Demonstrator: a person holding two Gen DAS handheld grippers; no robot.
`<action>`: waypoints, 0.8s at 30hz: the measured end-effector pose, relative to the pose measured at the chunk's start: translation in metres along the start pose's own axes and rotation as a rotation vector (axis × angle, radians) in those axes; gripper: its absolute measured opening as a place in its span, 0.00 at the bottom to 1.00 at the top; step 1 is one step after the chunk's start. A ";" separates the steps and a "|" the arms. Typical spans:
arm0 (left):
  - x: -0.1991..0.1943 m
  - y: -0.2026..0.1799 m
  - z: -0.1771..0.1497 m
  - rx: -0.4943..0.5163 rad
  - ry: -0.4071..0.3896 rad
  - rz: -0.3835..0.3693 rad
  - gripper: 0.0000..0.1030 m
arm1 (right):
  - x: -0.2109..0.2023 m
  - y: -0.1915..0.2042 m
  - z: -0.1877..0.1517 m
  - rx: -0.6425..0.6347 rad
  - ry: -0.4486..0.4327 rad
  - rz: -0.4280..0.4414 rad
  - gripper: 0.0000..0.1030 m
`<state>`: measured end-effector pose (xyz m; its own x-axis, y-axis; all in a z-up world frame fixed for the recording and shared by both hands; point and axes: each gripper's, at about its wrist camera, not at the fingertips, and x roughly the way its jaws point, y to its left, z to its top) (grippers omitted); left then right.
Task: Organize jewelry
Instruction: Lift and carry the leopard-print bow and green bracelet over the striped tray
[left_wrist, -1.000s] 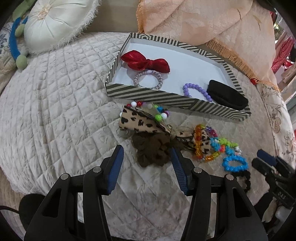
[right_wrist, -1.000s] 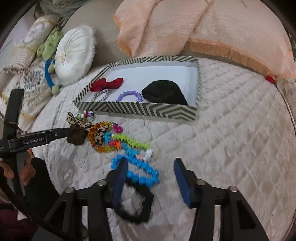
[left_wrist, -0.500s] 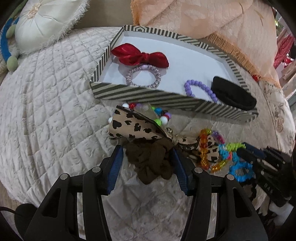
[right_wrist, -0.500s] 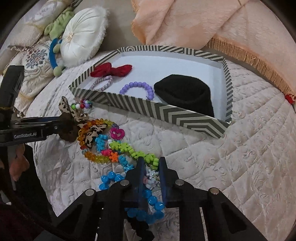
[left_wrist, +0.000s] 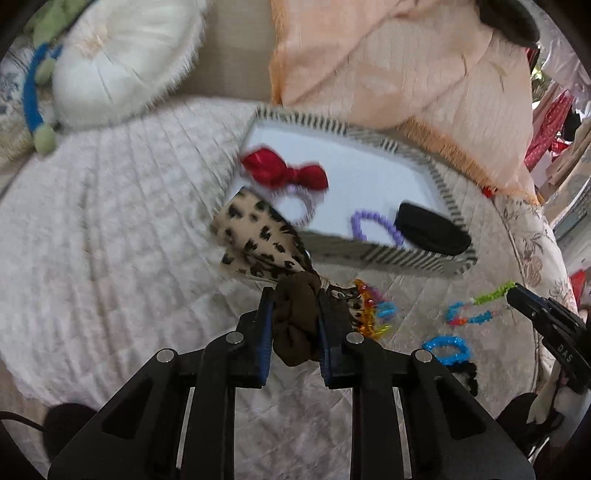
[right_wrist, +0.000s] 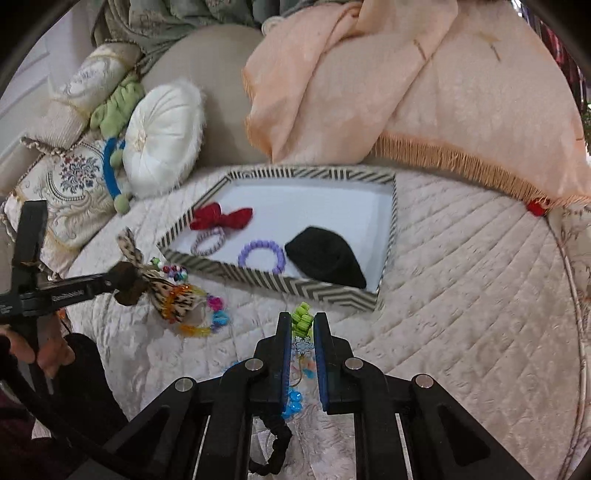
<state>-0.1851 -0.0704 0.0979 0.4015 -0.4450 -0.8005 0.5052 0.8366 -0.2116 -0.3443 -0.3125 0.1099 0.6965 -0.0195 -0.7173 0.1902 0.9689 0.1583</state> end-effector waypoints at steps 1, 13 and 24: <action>-0.009 0.001 0.002 0.005 -0.022 0.005 0.18 | -0.004 0.000 0.001 0.004 -0.011 -0.001 0.11; -0.059 0.001 0.009 0.025 -0.130 0.019 0.18 | -0.035 0.017 0.007 -0.023 -0.074 0.009 0.10; -0.056 -0.004 0.002 0.022 -0.102 -0.002 0.19 | 0.020 -0.025 -0.030 0.074 0.122 -0.015 0.40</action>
<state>-0.2077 -0.0495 0.1450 0.4756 -0.4775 -0.7388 0.5221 0.8291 -0.1998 -0.3565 -0.3299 0.0712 0.6051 0.0008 -0.7962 0.2535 0.9478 0.1936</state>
